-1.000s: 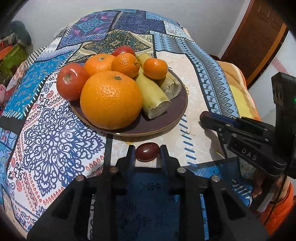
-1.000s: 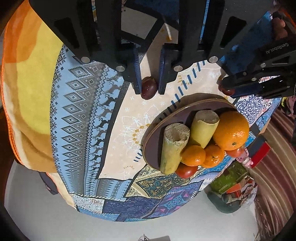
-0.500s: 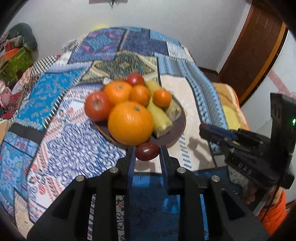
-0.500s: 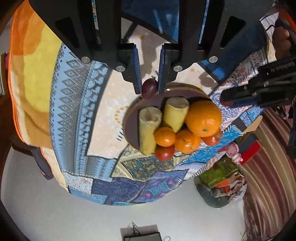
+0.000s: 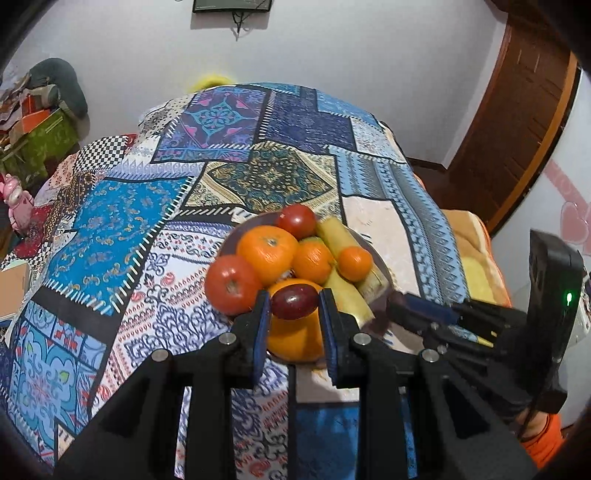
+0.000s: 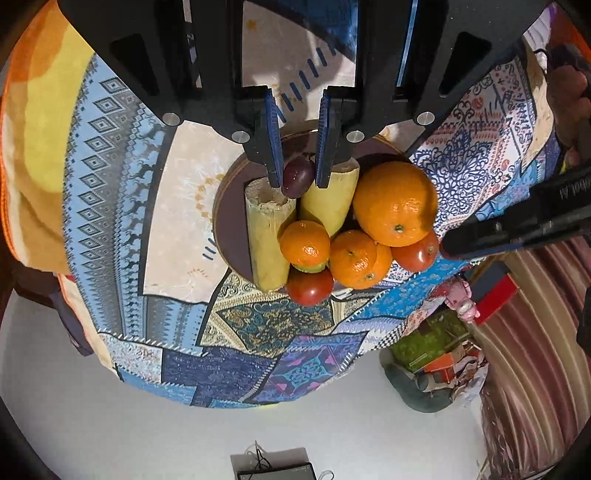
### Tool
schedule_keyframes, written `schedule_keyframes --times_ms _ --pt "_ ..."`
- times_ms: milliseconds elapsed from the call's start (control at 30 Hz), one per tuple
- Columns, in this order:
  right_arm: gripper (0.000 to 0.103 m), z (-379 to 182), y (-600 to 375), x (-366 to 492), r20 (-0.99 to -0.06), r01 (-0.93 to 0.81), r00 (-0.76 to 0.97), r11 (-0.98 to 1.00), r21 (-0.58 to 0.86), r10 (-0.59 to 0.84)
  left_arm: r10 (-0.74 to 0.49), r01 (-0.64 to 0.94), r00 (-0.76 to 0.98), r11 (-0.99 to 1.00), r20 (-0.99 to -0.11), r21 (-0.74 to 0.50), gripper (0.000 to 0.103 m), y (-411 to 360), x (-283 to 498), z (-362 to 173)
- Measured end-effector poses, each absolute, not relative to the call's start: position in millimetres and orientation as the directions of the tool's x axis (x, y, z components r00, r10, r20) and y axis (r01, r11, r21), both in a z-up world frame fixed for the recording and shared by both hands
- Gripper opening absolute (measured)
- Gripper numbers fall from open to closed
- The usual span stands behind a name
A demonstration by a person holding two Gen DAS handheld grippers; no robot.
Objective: Organize fruits
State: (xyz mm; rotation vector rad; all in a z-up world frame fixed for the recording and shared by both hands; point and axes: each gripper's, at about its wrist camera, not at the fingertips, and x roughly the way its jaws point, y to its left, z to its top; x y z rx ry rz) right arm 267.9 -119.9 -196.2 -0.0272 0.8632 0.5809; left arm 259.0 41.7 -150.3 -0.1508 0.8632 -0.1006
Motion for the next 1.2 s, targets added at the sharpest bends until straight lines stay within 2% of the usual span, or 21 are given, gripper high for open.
schedule_keyframes --times_ms 467,633,700,800,967,1200 --pt "0.017 -211 -123 278 -0.738 -0.468 0.476 0.848 0.249 0.479 -0.136 0.006 0.642 0.985 -0.754 -0.173 0.026 48 284 -164" --pt "0.018 -211 -123 277 -0.737 -0.465 0.471 0.846 0.260 0.485 -0.150 0.023 0.635 0.984 -0.758 -0.175 0.030 45 282 -165" --pt "0.019 -210 -123 276 -0.737 -0.464 0.475 0.848 0.255 0.481 -0.153 0.028 0.637 0.984 -0.756 -0.176 0.035 44 280 -163" --pt "0.019 -204 -125 273 -0.729 -0.463 0.491 0.852 0.244 0.476 -0.144 0.034 0.651 0.986 -0.745 -0.161 0.036 43 274 -157" --pt "0.019 -177 -135 263 -0.686 -0.466 0.539 0.852 0.240 0.488 -0.138 0.038 0.691 0.987 -0.709 -0.155 0.036 44 257 -134" --pt "0.019 -114 -150 229 -0.572 -0.483 0.647 0.851 0.204 0.504 -0.112 0.037 0.792 0.990 -0.600 -0.136 0.036 44 212 -78"
